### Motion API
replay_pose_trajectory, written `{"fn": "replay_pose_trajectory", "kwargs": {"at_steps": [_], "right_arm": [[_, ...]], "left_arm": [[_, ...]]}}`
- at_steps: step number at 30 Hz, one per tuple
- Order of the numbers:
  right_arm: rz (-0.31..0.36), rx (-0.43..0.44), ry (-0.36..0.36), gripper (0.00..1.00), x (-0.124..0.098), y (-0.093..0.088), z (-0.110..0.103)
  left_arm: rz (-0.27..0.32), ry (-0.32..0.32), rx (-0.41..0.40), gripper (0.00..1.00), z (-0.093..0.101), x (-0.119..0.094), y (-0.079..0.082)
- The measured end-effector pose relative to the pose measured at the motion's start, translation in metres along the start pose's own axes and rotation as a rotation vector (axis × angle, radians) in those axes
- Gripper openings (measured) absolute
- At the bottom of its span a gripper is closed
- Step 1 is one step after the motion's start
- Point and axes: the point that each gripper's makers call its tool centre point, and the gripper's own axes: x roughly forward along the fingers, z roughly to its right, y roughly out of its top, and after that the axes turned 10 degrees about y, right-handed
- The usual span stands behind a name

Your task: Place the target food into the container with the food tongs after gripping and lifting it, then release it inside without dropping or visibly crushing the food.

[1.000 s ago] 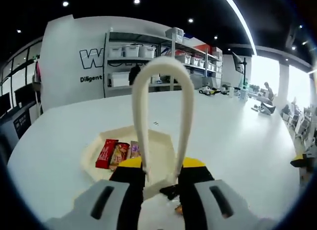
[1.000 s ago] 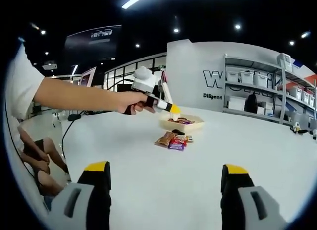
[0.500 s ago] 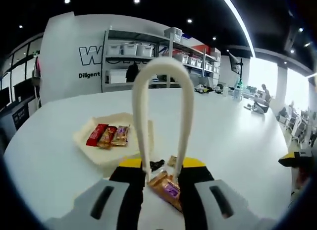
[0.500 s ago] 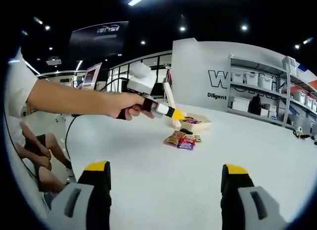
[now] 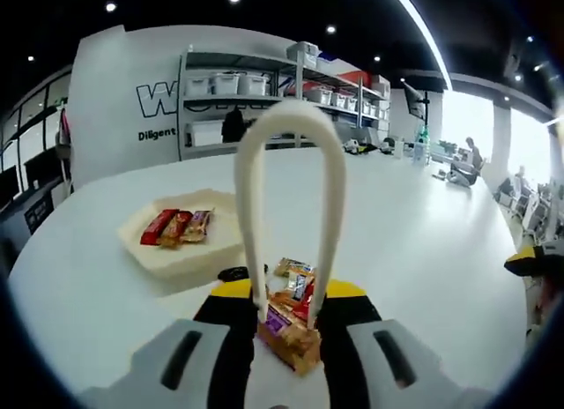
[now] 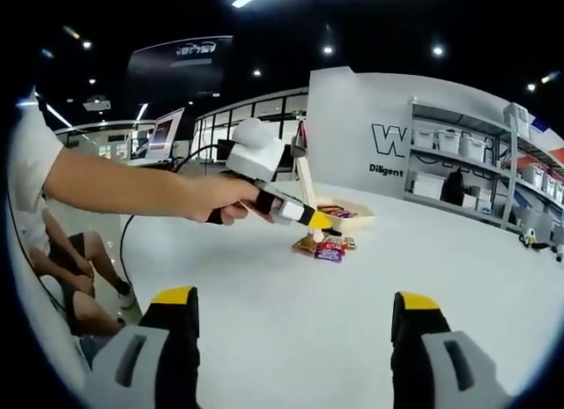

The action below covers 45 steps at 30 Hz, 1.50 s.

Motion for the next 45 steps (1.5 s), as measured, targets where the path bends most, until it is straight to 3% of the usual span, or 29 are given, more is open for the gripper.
{"fn": "replay_pose_trajectory", "kwargs": {"at_steps": [5, 21, 28, 30, 32, 35, 36, 38, 40, 45], "right_arm": [[0.005, 0.004, -0.001, 0.88, -0.002, 0.000, -0.001], [0.026, -0.018, 0.037, 0.87, 0.004, 0.011, -0.022], [0.027, -0.027, 0.051, 0.87, 0.008, 0.014, -0.031], [0.025, -0.031, 0.052, 0.87, 0.008, 0.014, -0.032], [0.027, -0.032, 0.044, 0.87, 0.007, 0.015, -0.030], [0.023, -0.028, 0.036, 0.87, 0.005, 0.014, -0.028], [0.022, -0.030, 0.033, 0.87, 0.005, 0.015, -0.027], [0.024, -0.027, 0.021, 0.87, 0.002, 0.016, -0.022], [0.035, -0.017, 0.009, 0.88, 0.000, 0.018, -0.017], [0.033, -0.008, -0.007, 0.88, 0.002, 0.017, -0.009]], "left_arm": [[-0.005, -0.002, -0.015, 0.25, -0.006, -0.010, -0.001], [-0.029, -0.034, 0.068, 0.26, -0.022, -0.052, -0.021], [0.009, -0.078, 0.076, 0.26, -0.022, -0.059, -0.013], [0.047, -0.163, 0.088, 0.26, -0.008, -0.060, -0.006], [0.046, -0.187, 0.136, 0.26, -0.006, -0.058, -0.007], [0.032, -0.238, 0.130, 0.26, 0.001, -0.054, -0.009], [0.017, -0.283, 0.132, 0.27, 0.006, -0.054, -0.012], [0.045, -0.323, 0.217, 0.27, 0.007, -0.050, -0.011], [0.033, -0.390, 0.232, 0.27, 0.013, -0.050, -0.014], [0.030, -0.410, 0.276, 0.27, 0.011, -0.040, -0.015]]}}
